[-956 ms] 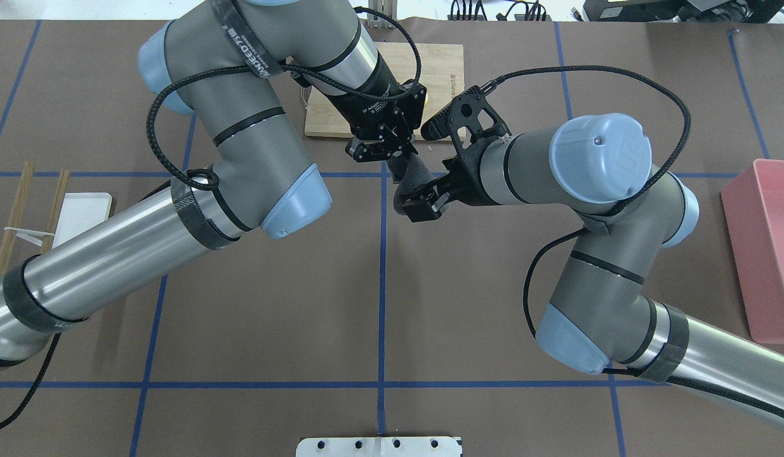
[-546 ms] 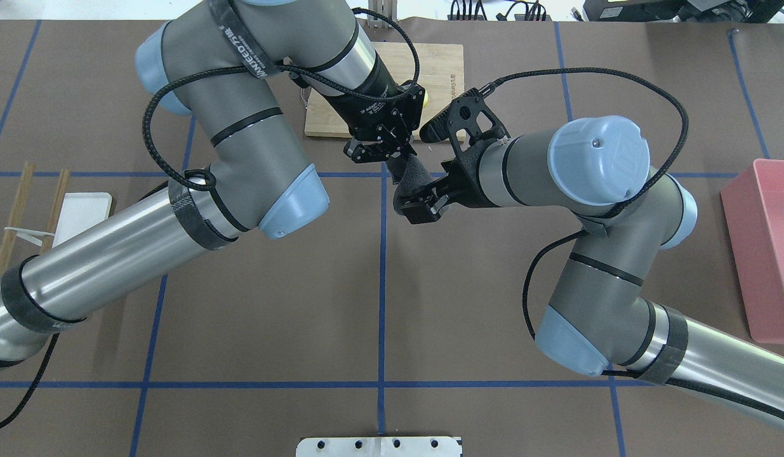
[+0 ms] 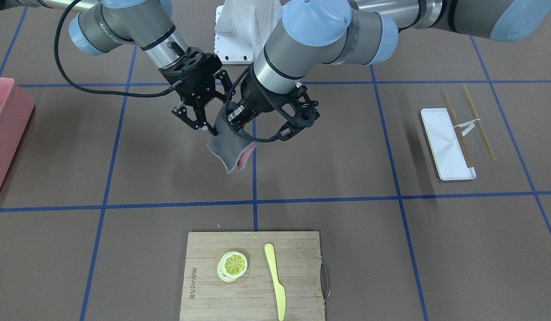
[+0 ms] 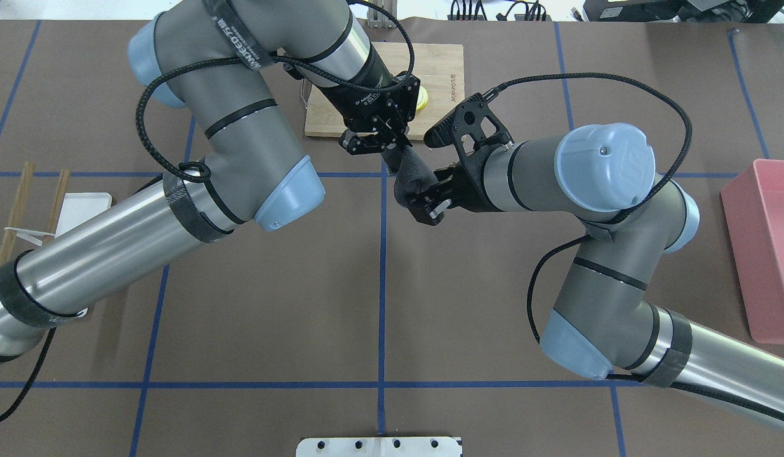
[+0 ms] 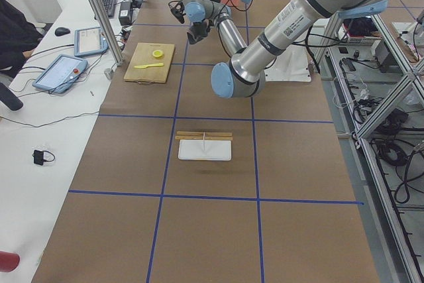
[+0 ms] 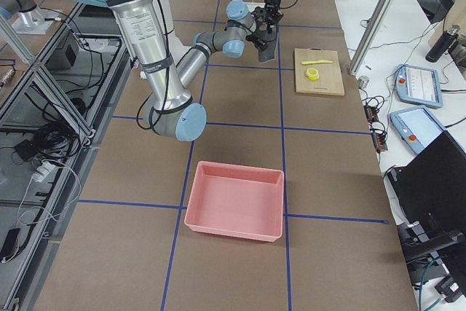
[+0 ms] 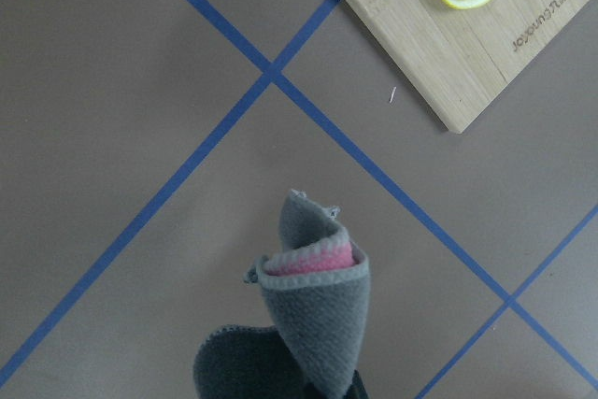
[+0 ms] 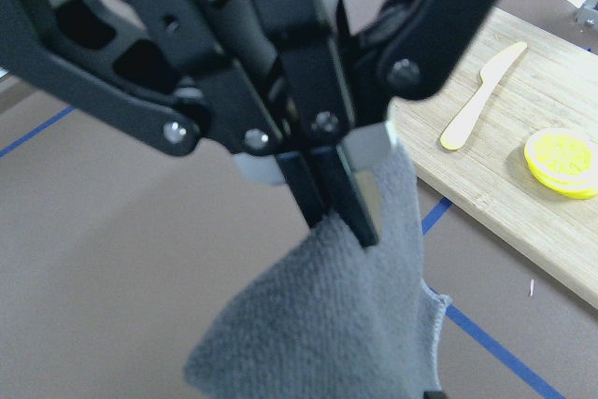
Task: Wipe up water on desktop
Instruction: 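Grasp the hanging grey cloth with the right gripper below the left gripper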
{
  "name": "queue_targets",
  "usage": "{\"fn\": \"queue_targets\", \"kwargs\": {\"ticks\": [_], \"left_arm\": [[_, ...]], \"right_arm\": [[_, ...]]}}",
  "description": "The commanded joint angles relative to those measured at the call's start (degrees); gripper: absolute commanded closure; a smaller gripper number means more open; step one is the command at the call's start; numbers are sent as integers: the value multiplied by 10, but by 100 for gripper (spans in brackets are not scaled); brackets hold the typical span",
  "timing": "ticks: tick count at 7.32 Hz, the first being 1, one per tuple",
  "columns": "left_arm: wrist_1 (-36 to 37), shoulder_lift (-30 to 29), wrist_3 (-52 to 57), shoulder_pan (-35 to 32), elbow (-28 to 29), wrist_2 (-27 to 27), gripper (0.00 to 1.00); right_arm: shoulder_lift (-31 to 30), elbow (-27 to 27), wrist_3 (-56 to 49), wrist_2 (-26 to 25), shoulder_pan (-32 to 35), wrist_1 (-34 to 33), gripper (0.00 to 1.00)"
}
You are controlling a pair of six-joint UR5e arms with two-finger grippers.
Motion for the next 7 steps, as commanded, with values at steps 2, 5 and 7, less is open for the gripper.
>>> {"fn": "queue_targets", "kwargs": {"ticks": [2, 5, 7], "left_arm": [[-1, 3, 2, -6, 4, 2, 100], [-2, 1, -4, 1, 11, 2, 100], [-1, -1, -7, 7, 10, 2, 100]], "right_arm": [[-2, 2, 1, 0, -1, 2, 30], [3, 2, 2, 0, -2, 2, 29], [3, 2, 2, 0, -1, 2, 29]]}}
